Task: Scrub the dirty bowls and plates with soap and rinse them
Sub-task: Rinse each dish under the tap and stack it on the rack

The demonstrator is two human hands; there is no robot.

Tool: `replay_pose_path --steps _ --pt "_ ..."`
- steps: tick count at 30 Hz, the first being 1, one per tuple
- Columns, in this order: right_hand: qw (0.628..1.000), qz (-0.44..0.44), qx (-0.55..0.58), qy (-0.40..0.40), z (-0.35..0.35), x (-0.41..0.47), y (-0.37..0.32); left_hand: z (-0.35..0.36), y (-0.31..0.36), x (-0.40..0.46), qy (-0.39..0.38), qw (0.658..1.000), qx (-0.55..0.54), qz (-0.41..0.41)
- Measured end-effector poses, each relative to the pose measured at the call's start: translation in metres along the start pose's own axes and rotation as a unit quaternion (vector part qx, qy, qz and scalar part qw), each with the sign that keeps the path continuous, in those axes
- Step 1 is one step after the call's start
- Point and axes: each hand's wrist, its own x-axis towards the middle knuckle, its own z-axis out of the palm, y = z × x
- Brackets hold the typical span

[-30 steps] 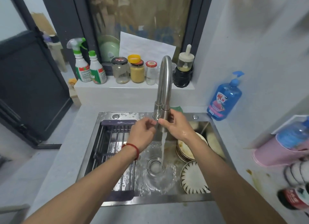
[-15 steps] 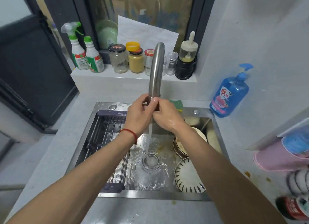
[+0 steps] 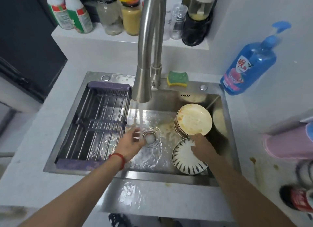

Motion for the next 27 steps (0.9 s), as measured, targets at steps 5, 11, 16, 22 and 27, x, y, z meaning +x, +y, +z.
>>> replay_pose_path --steps 5,11,16,22,27 --pt "0.988 -0.063 -0.102 0.094 0.029 0.008 0.014 0.024 -0.029 0.011 0.027 0.994 -0.005 -0.108" --pt "0.977 -0.097 -0.115 0.153 0.037 0.014 0.021 0.038 -0.034 0.008 0.026 0.992 0.008 -0.124" --pt "0.981 -0.04 -0.125 0.145 0.028 0.019 0.008 0.036 -0.04 0.015 -0.003 0.993 0.019 -0.12" --pt "0.98 -0.033 -0.195 0.031 0.014 0.009 0.0 0.023 -0.044 0.014 -0.035 0.992 0.026 -0.119" --pt "0.976 -0.053 -0.192 0.091 -0.008 -0.01 -0.021 0.017 -0.038 0.018 -0.068 0.989 0.009 -0.128"
